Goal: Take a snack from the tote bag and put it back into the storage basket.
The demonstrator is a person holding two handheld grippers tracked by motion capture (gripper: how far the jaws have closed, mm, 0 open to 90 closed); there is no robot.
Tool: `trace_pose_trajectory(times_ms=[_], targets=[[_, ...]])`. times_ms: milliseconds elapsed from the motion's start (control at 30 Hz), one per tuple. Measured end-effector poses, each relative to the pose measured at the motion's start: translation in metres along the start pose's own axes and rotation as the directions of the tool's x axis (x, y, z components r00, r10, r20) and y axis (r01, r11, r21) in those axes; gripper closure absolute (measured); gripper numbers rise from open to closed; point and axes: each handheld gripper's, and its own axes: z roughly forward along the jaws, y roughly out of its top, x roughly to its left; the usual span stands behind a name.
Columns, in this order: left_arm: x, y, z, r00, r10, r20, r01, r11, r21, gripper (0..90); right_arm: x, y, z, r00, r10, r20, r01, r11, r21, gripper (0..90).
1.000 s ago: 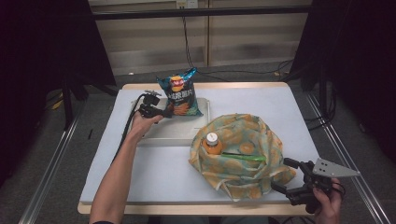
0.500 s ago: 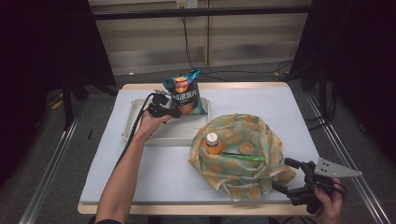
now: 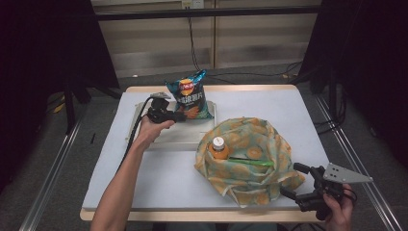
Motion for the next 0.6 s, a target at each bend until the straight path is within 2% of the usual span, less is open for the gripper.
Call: trace_pose_trajectory(times_ms=[100,167,267,367,467,533,600], targets=[[-0.013,-0.001,-0.009,0.9996,0.026,0.010,-0.025,0.9995,-0.016,73.9,0.000,0.000,0.001,0.9998,-0.020,0.006,0.019,1.000,0.012,0.0],[-0.020,-0.003,-0.014,0.9991,0.035,0.022,-0.035,0.9987,-0.037,74.7,0.000,0.001,0.001,0.9998,-0.015,0.014,0.015,1.000,0.010,0.5],[-0.031,-0.008,-0.022,0.9968,0.060,0.054,-0.056,0.9955,-0.077,75.8,0.001,0.003,0.000,0.9996,-0.011,0.024,0.011,1.000,0.008,0.6],[-0.044,-0.014,-0.031,0.9929,0.069,0.096,-0.058,0.9920,-0.112,76.0,0.002,0.004,0.001,0.9999,-0.008,0.007,0.008,1.000,0.025,0.8],[-0.055,-0.019,-0.038,0.9892,0.098,0.109,-0.085,0.9886,-0.124,76.6,0.005,0.006,0.002,0.9997,-0.020,0.013,0.019,1.000,0.022,3.0],[-0.063,-0.022,-0.043,0.9873,0.101,0.123,-0.084,0.9869,-0.138,76.9,0.008,0.009,0.002,0.9993,-0.026,0.025,0.025,0.999,0.026,5.8],[-0.070,-0.024,-0.048,0.9850,0.121,0.123,-0.105,0.9856,-0.133,76.9,0.009,0.012,0.003,0.9996,-0.024,0.016,0.024,0.999,0.022,7.4]])
